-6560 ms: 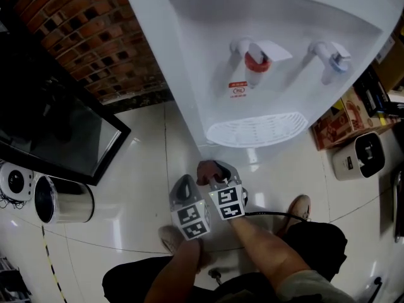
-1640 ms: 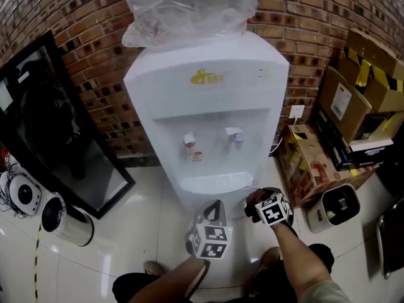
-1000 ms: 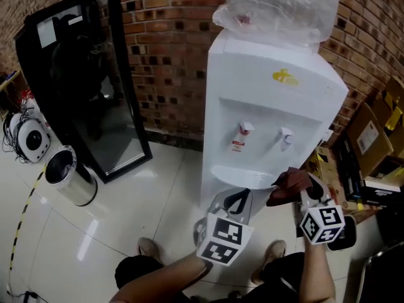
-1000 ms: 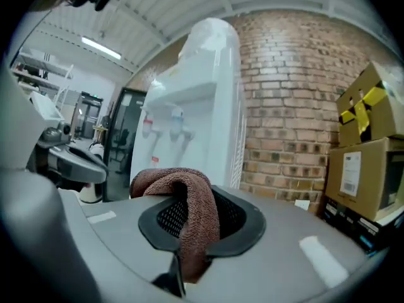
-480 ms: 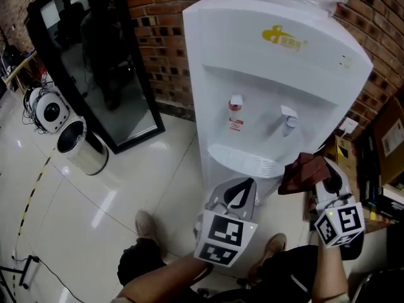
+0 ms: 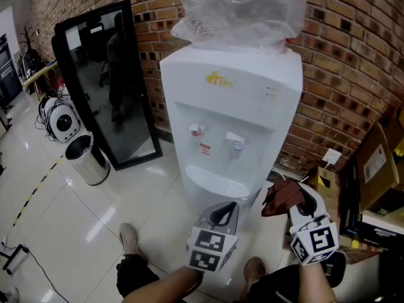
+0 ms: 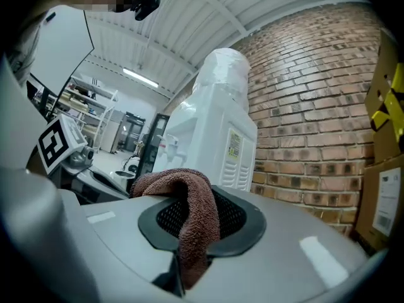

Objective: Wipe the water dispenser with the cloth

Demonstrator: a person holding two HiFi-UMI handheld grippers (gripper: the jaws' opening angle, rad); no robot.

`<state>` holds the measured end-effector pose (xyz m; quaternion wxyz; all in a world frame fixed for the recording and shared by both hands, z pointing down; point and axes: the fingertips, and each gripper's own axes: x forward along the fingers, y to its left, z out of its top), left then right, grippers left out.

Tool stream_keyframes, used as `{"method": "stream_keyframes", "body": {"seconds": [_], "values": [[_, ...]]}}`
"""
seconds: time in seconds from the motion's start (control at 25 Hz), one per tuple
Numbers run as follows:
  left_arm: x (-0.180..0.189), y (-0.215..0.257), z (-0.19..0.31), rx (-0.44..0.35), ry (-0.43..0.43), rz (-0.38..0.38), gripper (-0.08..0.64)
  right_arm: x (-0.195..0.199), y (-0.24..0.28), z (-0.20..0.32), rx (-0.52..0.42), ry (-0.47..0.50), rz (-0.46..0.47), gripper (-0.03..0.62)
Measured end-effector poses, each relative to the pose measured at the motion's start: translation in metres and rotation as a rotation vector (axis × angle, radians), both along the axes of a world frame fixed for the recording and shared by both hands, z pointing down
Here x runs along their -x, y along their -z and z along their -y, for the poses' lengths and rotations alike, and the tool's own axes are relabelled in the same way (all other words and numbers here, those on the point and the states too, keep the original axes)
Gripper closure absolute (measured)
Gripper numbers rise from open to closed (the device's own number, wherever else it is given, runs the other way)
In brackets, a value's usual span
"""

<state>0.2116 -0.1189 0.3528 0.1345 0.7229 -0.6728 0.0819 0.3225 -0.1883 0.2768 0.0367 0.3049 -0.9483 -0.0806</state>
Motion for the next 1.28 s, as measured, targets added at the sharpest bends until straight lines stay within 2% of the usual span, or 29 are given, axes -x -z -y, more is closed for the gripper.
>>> {"method": "stream_keyframes", "body": {"seconds": [0.2, 0.32, 0.48, 0.72, 0.92, 1.08, 1.28], "values": [[-0.015, 0.064, 0.01, -0.058, 0.061, 0.084, 0.56, -0.022, 0.038, -0.005, -0.029, 0.044, 0.095, 0.514], [-0.024, 0.108, 0.011, -0.063, 0.093, 0.122, 0.56, -0.03, 0.08, -0.012, -0.102, 0.099, 0.12, 0.514], [-0.039, 0.161, 0.012, -0.07, 0.094, 0.158, 0.56, -0.036, 0.147, -0.009, -0.22, 0.138, 0.123, 0.514], [-0.026, 0.22, 0.023, -0.145, 0.141, 0.172, 0.56, -0.003, 0.226, 0.01, -0.35, 0.148, 0.053, 0.514], [-0.003, 0.263, 0.028, -0.227, 0.196, 0.204, 0.56, 0.039, 0.294, 0.046, -0.409, 0.136, 0.068, 0.515], [0.01, 0.271, 0.03, -0.24, 0.215, 0.212, 0.56, 0.08, 0.32, 0.082, -0.432, 0.094, -0.021, 0.515], [0.022, 0.264, 0.037, -0.22, 0.22, 0.216, 0.56, 0.129, 0.286, 0.103, -0.434, 0.128, -0.214, 0.515]]}}
